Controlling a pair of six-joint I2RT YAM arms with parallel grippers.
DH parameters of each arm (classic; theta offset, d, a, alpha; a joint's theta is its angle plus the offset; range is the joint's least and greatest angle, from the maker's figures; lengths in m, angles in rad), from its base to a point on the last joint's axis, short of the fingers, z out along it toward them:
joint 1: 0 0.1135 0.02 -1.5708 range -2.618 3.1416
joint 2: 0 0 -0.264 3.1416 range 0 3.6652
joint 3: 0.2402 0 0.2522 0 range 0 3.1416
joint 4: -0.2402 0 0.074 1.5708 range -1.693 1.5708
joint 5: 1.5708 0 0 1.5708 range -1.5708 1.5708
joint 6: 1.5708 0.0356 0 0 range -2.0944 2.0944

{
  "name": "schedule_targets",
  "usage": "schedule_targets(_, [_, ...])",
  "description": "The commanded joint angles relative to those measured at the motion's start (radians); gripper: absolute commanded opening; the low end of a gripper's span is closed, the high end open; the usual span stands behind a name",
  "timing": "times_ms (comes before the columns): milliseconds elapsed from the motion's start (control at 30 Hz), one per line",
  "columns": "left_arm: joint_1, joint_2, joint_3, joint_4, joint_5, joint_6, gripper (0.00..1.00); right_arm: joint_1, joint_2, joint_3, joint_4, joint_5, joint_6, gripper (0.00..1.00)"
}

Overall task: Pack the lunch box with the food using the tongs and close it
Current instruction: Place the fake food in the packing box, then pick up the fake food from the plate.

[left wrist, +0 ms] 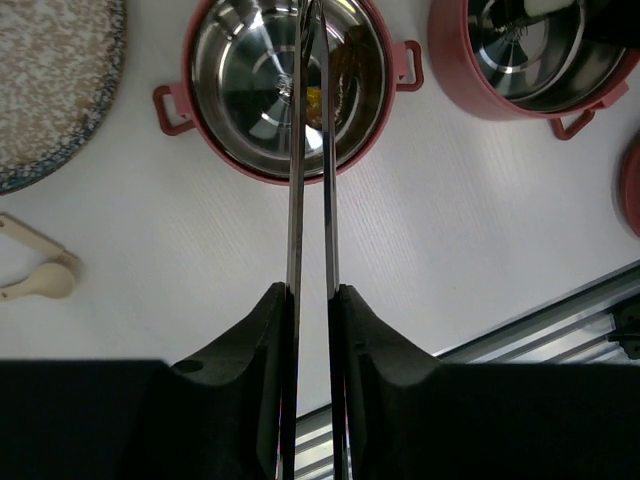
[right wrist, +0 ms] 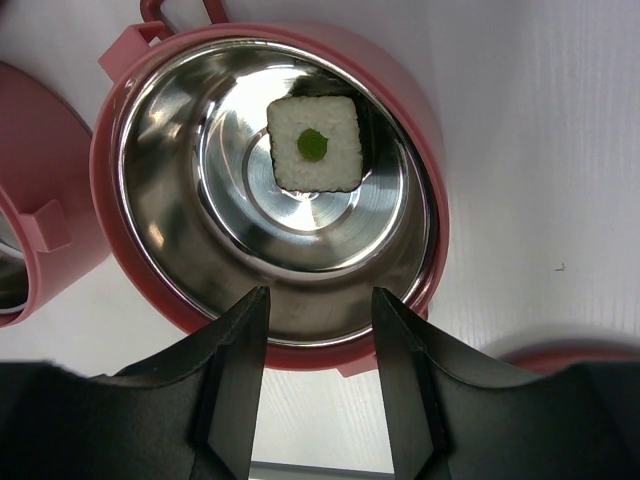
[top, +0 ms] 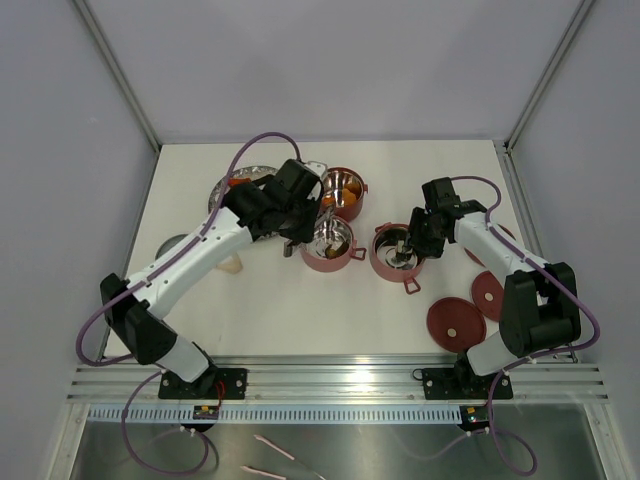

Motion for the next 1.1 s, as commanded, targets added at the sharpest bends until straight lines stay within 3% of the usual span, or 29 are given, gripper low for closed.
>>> schedule_targets(0, [0.053, -0.063, 0.042, -0.018, -0.101, -0.026, 0.27, 0.011, -0.026, -0.006, 0.01, 0.003, -0.001, 0.53])
schedule_targets(133, [0.17, -0.12, -0.04, -0.032, -0.104, -0.052, 0.3, 0.011, -0.021, -0.011, 0.019, -0.003, -0.004, 0.53])
schedule_targets(233, [0.267, -0.151, -0.111, -0.035, -0.129, -0.061, 0.4, 0.011, -0.017, -0.011, 0.024, -0.009, -0.006, 0.53])
schedule_targets(367, [0.308, -0.183, -0.171, -0.049, -0.17, -0.066, 0.41, 0.011, -0.004, -0.008, 0.031, -0.015, -0.006, 0.53])
schedule_targets(667, [0.317, -0.14, -0.272, -0.017, -0.206, -0.098, 0.41, 0.011, 0.02, 0.009, 0.033, -0.02, -0.016, 0.53])
schedule_targets(1067, [0.319, -0.05, -0.269, -0.031, -0.258, -0.194, 0.41, 0.011, 0.029, 0.0, 0.03, -0.014, -0.021, 0.53])
